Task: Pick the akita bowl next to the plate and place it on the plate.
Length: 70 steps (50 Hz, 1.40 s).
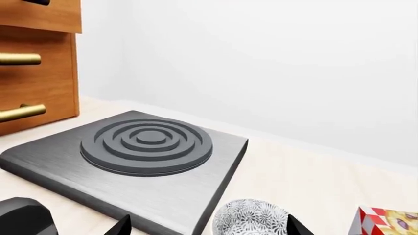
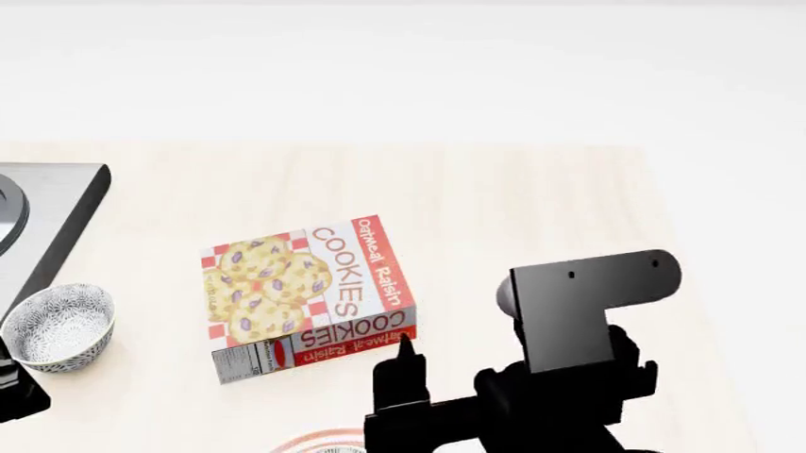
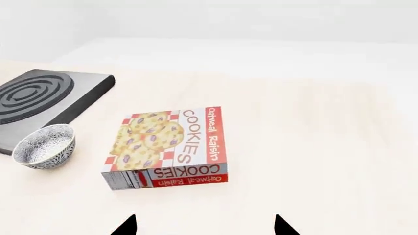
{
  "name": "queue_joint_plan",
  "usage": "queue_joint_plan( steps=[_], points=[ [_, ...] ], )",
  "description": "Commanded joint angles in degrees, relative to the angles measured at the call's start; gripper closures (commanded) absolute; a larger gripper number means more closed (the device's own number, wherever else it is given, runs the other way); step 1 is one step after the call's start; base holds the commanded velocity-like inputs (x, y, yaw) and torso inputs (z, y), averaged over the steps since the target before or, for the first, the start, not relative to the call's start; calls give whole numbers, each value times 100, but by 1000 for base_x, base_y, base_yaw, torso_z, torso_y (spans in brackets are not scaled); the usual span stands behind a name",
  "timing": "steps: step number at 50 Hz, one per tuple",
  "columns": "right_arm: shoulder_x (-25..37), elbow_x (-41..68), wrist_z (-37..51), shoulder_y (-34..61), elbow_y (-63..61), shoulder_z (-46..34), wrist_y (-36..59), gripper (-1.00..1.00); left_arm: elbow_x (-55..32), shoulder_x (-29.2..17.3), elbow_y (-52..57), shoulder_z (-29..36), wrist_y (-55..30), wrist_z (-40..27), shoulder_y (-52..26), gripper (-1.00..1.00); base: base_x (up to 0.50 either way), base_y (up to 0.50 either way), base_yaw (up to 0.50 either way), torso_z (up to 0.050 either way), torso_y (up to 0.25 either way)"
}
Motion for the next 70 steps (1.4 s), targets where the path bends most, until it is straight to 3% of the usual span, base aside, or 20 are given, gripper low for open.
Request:
queue_joint_plan(
  steps=[1, 11, 32, 46, 70],
  points=[
    [209, -1519, -436, -856, -604, -2, -958, -100, 5, -13, 31, 22, 3, -18, 17, -100, 0, 0, 0, 0, 0],
    [332, -3108, -599, -1591, -475, -353, -1973, -100, -5, -18, -7, 33, 31, -5, 5, -100, 0, 0, 0, 0, 0],
    [322, -4469, -604, -2289, 54, -530, -3276, -100, -82, -45, 18, 42, -26, -7, -7, -100, 0, 0, 0, 0, 0],
    [450, -4729, -393, -2477, -114, -408, -3495, -100, -140, -80, 209, 34, -10, 0, 91, -100, 0, 0, 0, 0, 0],
    [829, -4463, 202, -2638, -1097, 56, -3006, -100, -363, -245, 850, -87, -255, -139, 263, -100, 0, 0, 0, 0, 0]
  ],
)
